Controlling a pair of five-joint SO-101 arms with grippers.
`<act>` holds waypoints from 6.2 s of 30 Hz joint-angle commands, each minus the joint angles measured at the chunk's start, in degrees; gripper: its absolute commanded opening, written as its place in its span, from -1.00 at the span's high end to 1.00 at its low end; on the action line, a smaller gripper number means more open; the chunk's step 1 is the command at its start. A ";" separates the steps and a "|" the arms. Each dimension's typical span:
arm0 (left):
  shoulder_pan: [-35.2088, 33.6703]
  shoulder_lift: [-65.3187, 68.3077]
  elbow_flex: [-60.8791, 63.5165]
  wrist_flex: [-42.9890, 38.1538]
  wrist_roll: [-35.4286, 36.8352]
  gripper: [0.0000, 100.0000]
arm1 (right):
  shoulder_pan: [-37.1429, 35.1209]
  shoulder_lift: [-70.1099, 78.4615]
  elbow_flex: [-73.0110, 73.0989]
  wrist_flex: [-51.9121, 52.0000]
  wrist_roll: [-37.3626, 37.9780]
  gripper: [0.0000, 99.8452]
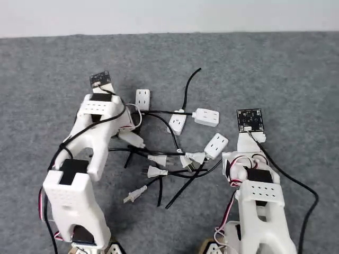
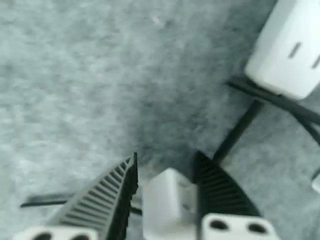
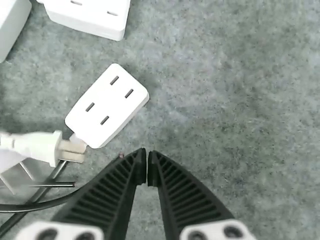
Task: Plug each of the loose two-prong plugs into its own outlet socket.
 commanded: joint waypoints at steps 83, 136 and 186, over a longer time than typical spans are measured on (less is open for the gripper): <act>9.67 -34.55 32.31 -17.05 4.04 0.98 | -0.31 -0.22 -1.23 -1.19 4.92 0.98; 5.01 -13.19 22.02 -21.63 7.74 0.92 | -3.38 0.13 -1.05 -1.19 8.44 0.98; 15.03 -22.07 27.12 -23.21 -3.34 0.62 | -3.47 0.13 -0.62 -1.27 8.44 0.98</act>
